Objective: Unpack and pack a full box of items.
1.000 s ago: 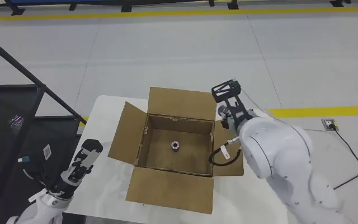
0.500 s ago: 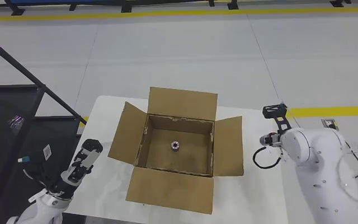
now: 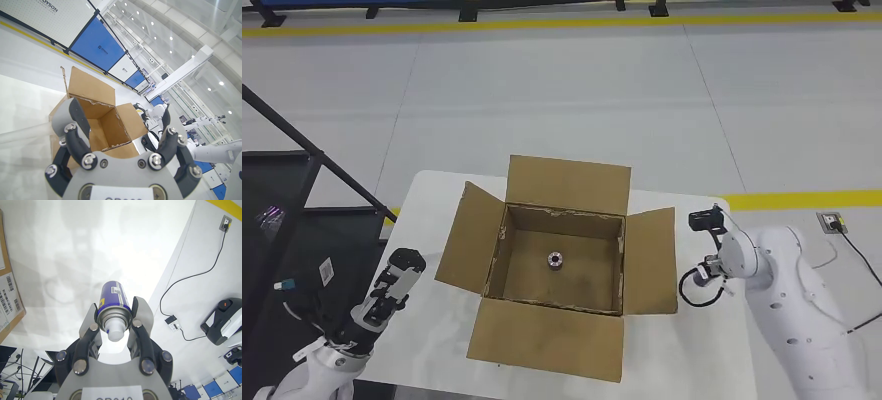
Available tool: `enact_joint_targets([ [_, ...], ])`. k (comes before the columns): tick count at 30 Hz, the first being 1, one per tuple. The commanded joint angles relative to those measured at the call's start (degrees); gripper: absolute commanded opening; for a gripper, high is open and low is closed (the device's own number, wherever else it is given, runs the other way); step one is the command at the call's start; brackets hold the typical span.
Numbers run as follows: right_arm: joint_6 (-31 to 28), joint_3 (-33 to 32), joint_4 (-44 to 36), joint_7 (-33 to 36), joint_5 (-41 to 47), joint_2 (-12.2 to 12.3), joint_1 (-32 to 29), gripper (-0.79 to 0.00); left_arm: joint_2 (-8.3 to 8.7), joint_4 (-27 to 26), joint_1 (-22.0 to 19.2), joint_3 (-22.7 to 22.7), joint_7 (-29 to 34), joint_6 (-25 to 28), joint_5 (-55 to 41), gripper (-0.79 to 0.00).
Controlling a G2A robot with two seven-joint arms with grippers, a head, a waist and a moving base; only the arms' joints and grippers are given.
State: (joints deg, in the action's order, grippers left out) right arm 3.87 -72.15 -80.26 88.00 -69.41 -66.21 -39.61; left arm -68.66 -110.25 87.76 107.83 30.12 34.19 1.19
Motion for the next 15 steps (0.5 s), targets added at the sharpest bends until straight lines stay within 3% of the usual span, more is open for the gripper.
enact_joint_targets([
  [1, 0.3, 0.8, 1.2, 0.0, 0.7, -0.1, 0.6, -0.776, 0.00, 0.0, 0.0, 0.0, 0.0, 0.0, 0.0, 0.000],
  [3, 0.5, 1.3, 2.0, 0.0, 1.3, -0.2, 1.0, -0.723, 0.00, 0.0, 0.0, 0.0, 0.0, 0.0, 0.0, 0.000],
  [4, 0.6, 1.6, 2.3, 0.0, 1.5, -0.2, 1.2, -0.659, 0.00, 0.0, 0.0, 0.0, 0.0, 0.0, 0.0, 0.000],
  [7, 0.8, 2.2, 3.0, 0.0, 2.0, -0.3, 1.5, -0.625, 0.00, 0.0, 0.0, 0.0, 0.0, 0.0, 0.0, 0.000],
  [9, 1.1, 2.5, 3.1, 0.0, 2.2, -0.4, 1.7, -0.539, 0.00, 0.0, 0.0, 0.0, 0.0, 0.0, 0.0, 0.000],
  [15, 1.9, 2.9, 2.5, 0.0, 2.7, -0.3, 1.6, -0.449, 0.00, 0.0, 0.0, 0.0, 0.0, 0.0, 0.0, 0.000],
])
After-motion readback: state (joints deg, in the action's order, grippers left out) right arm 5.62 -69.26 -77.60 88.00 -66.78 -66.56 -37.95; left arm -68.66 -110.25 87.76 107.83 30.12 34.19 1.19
